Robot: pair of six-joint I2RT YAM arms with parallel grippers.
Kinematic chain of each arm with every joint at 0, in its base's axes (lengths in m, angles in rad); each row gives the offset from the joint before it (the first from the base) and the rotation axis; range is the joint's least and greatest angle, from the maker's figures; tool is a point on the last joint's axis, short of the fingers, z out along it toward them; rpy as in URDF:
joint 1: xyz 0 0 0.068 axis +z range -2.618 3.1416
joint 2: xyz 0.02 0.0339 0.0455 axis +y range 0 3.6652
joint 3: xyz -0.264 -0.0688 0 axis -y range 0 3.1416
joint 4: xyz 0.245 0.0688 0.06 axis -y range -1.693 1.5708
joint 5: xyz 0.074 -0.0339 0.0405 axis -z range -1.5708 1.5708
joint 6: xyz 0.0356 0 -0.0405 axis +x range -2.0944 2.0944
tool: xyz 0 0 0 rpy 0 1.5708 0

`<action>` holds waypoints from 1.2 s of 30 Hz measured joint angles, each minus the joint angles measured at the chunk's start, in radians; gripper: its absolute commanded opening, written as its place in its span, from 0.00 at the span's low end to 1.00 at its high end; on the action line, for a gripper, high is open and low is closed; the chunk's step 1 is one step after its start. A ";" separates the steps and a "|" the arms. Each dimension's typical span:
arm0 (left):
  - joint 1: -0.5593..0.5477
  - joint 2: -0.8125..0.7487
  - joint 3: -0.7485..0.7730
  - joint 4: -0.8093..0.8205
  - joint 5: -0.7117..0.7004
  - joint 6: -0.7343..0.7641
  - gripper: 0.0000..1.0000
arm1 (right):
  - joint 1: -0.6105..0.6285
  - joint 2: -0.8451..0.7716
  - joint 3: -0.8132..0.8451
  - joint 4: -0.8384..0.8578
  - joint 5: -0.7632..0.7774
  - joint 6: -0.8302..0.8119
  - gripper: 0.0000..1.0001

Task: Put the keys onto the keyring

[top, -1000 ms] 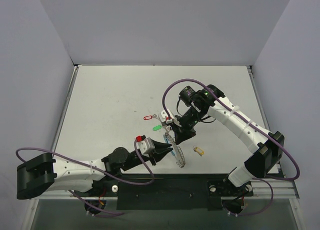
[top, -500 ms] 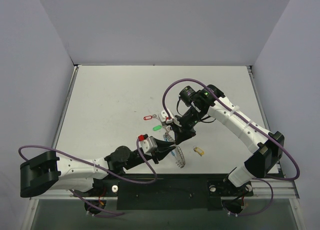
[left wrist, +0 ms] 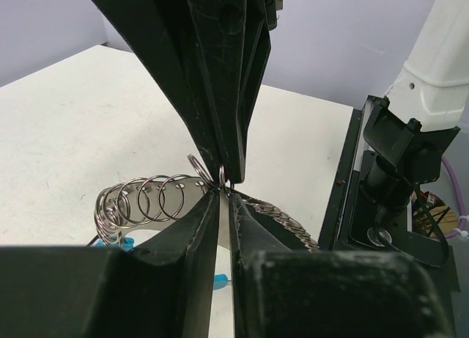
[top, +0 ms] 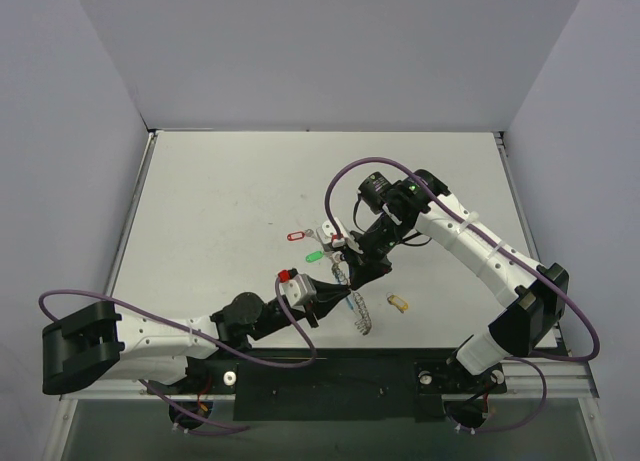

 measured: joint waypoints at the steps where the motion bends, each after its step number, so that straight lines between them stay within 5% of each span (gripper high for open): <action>1: 0.000 0.000 0.000 0.000 -0.002 0.000 0.15 | 0.000 0.000 0.000 0.000 0.000 0.000 0.00; 10: -0.005 -0.001 0.000 0.000 -0.003 -0.001 0.06 | 0.000 0.000 0.000 0.001 0.000 0.000 0.00; 19: -0.008 -0.013 -0.002 -0.001 -0.003 -0.003 0.20 | 0.000 0.000 0.000 0.001 -0.007 0.006 0.00; 36: -0.015 -0.020 -0.002 -0.001 -0.014 0.000 0.20 | 0.000 0.000 0.000 0.006 -0.013 0.027 0.00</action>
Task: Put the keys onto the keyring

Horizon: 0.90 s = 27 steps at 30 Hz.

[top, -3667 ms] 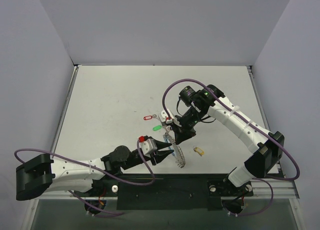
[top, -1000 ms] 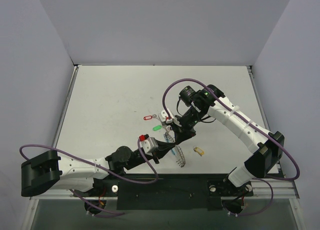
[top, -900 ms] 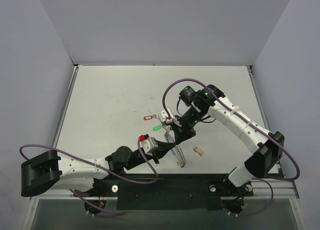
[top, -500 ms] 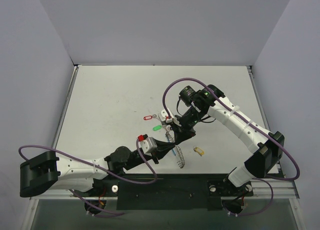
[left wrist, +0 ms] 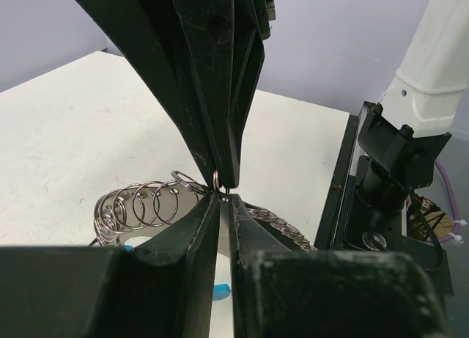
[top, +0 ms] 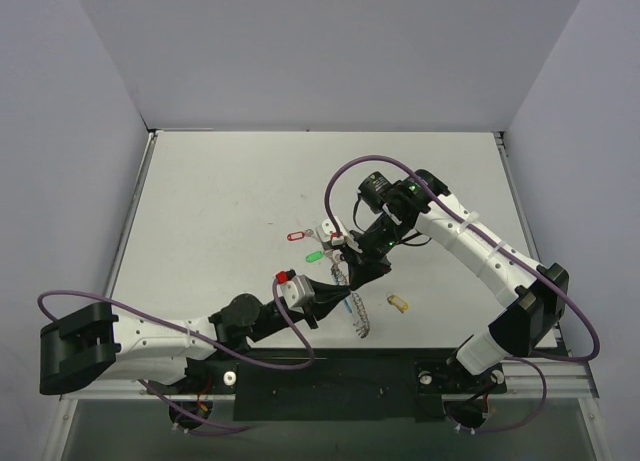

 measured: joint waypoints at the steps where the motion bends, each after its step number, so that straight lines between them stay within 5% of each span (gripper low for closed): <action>1: -0.001 0.000 0.000 0.000 -0.003 0.001 0.19 | 0.000 0.000 0.000 0.000 0.000 0.000 0.00; 5: -0.005 0.000 0.000 0.000 -0.021 0.002 0.00 | 0.000 0.000 0.000 0.003 0.000 0.002 0.00; 27: -0.010 -0.061 -0.048 0.002 -0.112 -0.055 0.00 | 0.000 0.000 -0.029 0.064 -0.003 0.063 0.13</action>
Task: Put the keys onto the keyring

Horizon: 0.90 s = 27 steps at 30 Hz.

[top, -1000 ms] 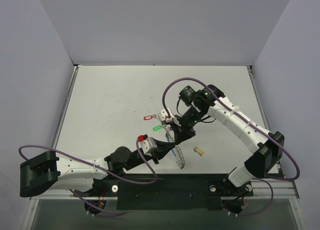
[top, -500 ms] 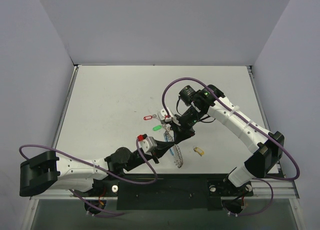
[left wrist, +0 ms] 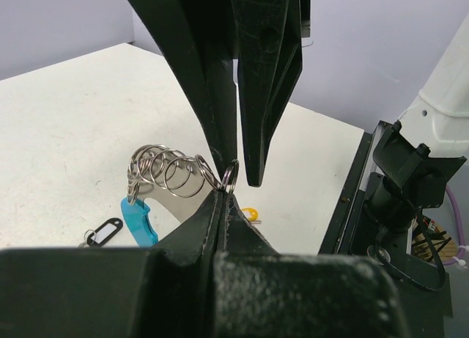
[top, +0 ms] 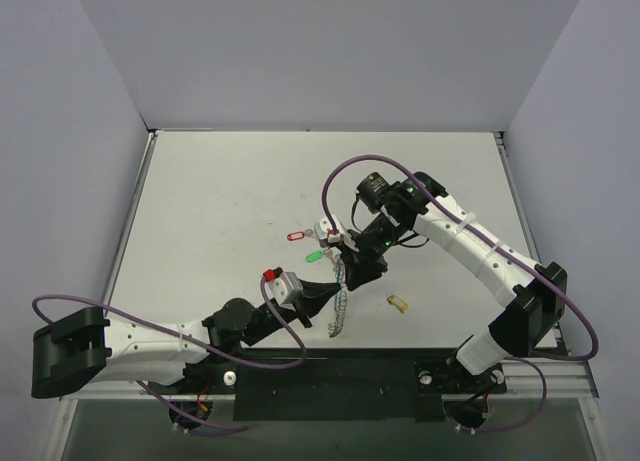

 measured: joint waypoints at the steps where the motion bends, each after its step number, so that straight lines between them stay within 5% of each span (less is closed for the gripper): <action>1: 0.000 -0.002 -0.002 0.000 -0.002 -0.002 0.00 | 0.000 0.000 0.000 0.001 0.000 0.000 0.13; 14: 0.000 -0.009 -0.002 0.007 -0.008 -0.017 0.00 | -0.001 0.000 0.000 0.003 -0.002 0.001 0.00; 27: -0.001 -0.009 -0.012 0.027 -0.008 -0.051 0.00 | -0.006 0.000 0.000 0.028 -0.002 0.066 0.00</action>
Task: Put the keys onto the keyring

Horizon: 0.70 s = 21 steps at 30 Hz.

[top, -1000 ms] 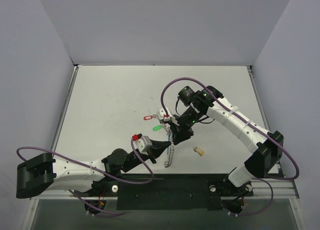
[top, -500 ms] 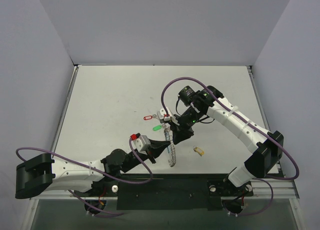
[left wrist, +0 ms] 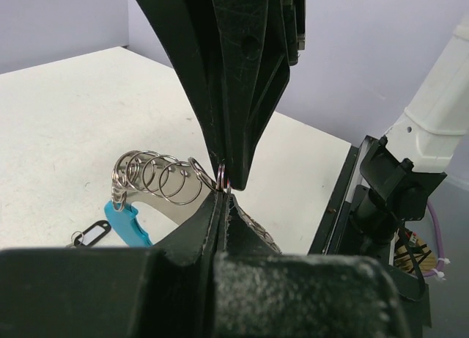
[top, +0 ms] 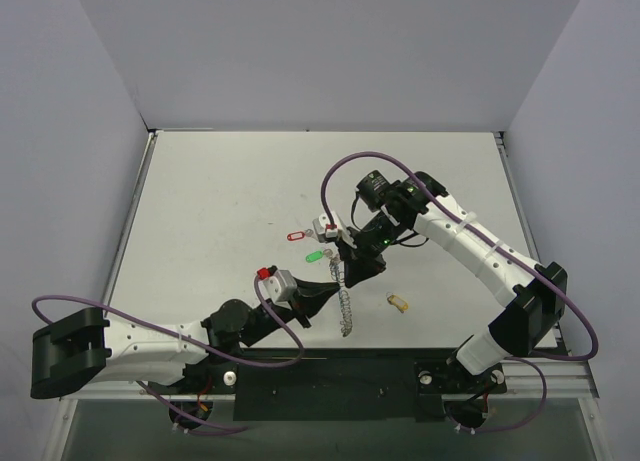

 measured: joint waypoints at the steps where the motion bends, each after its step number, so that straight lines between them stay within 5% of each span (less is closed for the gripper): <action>1: 0.000 0.000 -0.004 0.008 0.000 -0.005 0.05 | 0.000 0.000 0.000 0.003 0.000 0.006 0.00; 21: 0.001 -0.167 -0.034 -0.069 -0.008 -0.052 0.41 | 0.001 -0.002 -0.032 0.031 0.014 0.071 0.00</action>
